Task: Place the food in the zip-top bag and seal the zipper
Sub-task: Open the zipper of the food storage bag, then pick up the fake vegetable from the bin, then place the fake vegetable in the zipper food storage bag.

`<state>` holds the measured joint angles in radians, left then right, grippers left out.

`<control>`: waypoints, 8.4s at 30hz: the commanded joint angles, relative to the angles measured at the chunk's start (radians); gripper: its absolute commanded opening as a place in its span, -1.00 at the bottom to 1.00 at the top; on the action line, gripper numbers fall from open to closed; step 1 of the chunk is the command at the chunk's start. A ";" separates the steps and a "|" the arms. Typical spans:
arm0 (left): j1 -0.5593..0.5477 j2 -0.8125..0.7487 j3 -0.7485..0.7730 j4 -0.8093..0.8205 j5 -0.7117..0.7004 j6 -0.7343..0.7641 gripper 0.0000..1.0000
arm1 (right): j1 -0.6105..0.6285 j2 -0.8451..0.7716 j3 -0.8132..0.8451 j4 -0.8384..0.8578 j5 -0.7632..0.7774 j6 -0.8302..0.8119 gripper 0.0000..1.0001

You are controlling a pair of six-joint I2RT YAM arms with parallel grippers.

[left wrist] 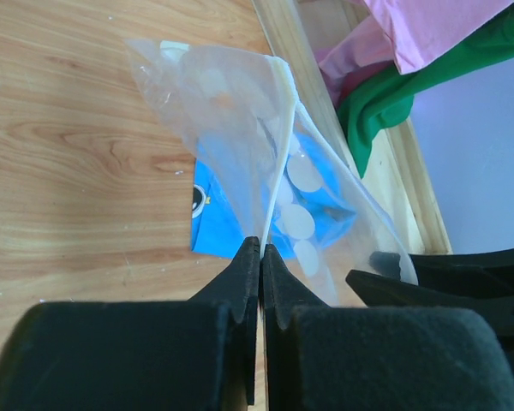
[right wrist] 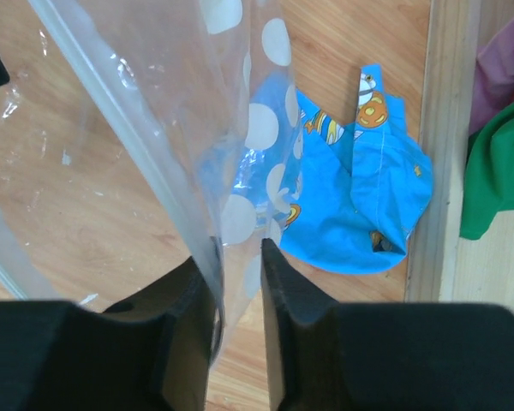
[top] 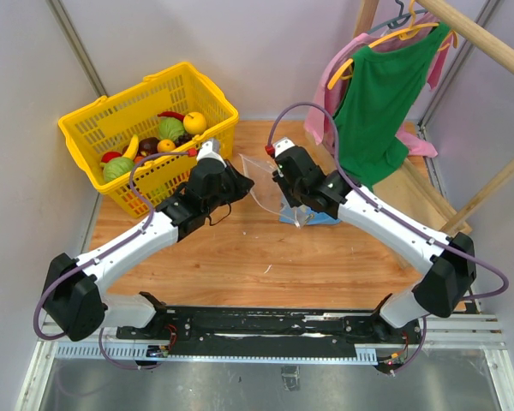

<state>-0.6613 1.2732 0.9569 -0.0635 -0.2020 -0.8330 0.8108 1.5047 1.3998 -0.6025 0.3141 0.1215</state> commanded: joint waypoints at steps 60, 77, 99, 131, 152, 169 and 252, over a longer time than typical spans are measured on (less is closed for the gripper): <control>0.234 -0.068 0.421 -0.531 -0.214 0.546 0.85 | -0.006 0.011 -0.001 0.113 0.246 -0.097 -0.99; 0.702 0.281 0.644 -0.625 -0.183 0.638 0.95 | -0.006 0.005 -0.016 0.123 0.236 -0.111 -0.99; 0.796 0.663 0.729 -0.684 -0.283 0.758 0.77 | -0.008 0.003 -0.025 0.132 0.227 -0.112 -0.99; 0.773 0.350 0.806 -0.678 -0.022 0.698 -0.99 | -0.008 0.011 0.000 0.121 0.239 -0.119 -0.99; 0.773 0.168 0.744 -0.490 0.451 0.534 -0.99 | -0.008 -0.001 0.001 0.122 0.208 -0.112 -0.99; 0.489 -0.069 0.377 -0.171 0.694 0.433 -0.99 | -0.007 0.008 0.026 0.105 0.142 -0.071 -0.99; 0.078 -0.229 0.000 -0.157 0.023 -0.186 0.46 | -0.063 -0.025 -0.031 0.233 -0.302 0.198 -0.99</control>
<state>-0.5720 1.0782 0.8917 -0.1780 -0.1455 -1.1061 0.7734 1.5051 1.3750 -0.3706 -0.0120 0.3073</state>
